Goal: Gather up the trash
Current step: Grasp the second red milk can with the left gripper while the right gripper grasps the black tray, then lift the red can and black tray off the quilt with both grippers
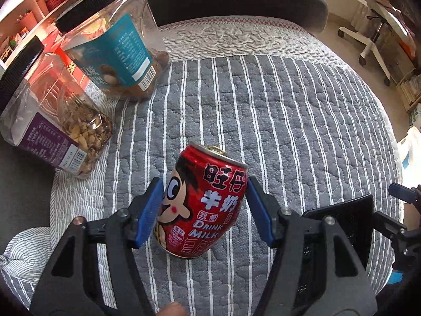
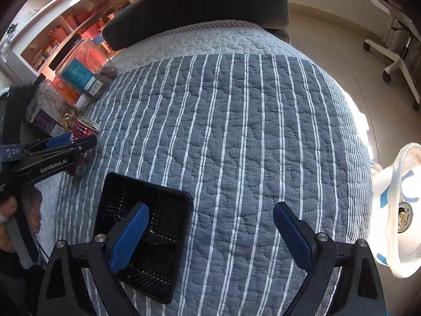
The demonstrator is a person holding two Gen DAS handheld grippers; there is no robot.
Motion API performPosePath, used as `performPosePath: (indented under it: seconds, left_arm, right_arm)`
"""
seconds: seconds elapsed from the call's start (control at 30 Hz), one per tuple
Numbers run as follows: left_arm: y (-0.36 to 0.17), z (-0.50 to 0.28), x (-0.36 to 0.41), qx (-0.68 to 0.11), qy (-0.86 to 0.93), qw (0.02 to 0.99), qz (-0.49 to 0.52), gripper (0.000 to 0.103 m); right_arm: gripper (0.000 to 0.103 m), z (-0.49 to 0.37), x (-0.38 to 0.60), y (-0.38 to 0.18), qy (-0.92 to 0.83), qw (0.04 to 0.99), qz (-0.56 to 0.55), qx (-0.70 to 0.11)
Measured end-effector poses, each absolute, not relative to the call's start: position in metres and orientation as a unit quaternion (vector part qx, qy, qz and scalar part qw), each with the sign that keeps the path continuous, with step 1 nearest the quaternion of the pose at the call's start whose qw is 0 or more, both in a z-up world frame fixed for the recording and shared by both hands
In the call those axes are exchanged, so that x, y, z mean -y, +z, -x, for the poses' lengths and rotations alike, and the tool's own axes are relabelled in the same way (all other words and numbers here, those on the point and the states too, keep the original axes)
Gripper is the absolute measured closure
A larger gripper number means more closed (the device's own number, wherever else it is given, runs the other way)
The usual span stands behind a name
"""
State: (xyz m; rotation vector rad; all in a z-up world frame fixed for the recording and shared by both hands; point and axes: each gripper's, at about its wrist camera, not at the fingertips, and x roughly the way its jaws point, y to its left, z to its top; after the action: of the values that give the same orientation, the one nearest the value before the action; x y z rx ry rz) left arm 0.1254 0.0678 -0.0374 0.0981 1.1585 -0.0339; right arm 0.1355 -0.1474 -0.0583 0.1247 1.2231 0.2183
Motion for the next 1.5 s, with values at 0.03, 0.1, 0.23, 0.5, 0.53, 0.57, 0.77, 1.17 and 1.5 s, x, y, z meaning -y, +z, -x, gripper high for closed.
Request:
performPosePath:
  seconds: [0.03, 0.1, 0.23, 0.5, 0.53, 0.57, 0.77, 1.17, 1.5]
  left_arm:
    - [-0.032, -0.112, -0.067, -0.546, -0.019, 0.837, -0.032, 0.04]
    - [-0.024, -0.092, -0.067, -0.541, -0.028, 0.841, -0.008, 0.04]
    - [-0.014, -0.06, -0.068, -0.525, -0.046, 0.849, 0.031, 0.043]
    - [-0.016, -0.087, -0.085, -0.519, -0.059, 0.851, 0.06, 0.043]
    - [-0.015, -0.093, -0.09, -0.519, -0.059, 0.85, 0.07, 0.043]
    - [-0.014, -0.094, -0.093, -0.518, -0.061, 0.849, 0.079, 0.043]
    - [-0.002, -0.095, -0.092, -0.495, -0.079, 0.86, 0.097, 0.043]
    - [0.0, -0.094, -0.09, -0.495, -0.092, 0.858, 0.106, 0.043]
    - [0.005, -0.094, -0.09, -0.484, -0.094, 0.863, 0.111, 0.043]
  right_arm:
    - [0.026, -0.134, 0.146, -0.061, 0.105, 0.808, -0.061, -0.577]
    - [0.039, -0.132, 0.143, -0.066, 0.109, 0.798, -0.062, -0.59]
    - [0.051, -0.132, 0.139, -0.079, 0.113, 0.782, -0.071, -0.608]
    - [0.091, -0.13, 0.124, -0.091, 0.12, 0.777, -0.07, -0.614]
    - [0.092, -0.13, 0.125, -0.09, 0.118, 0.779, -0.072, -0.611]
    - [0.094, -0.129, 0.128, -0.088, 0.116, 0.783, -0.073, -0.606]
    - [0.097, -0.126, 0.144, -0.066, 0.11, 0.806, -0.094, -0.574]
    - [0.088, -0.118, 0.147, -0.081, 0.107, 0.786, -0.078, -0.604]
    - [0.098, -0.12, 0.149, -0.063, 0.108, 0.811, -0.092, -0.567]
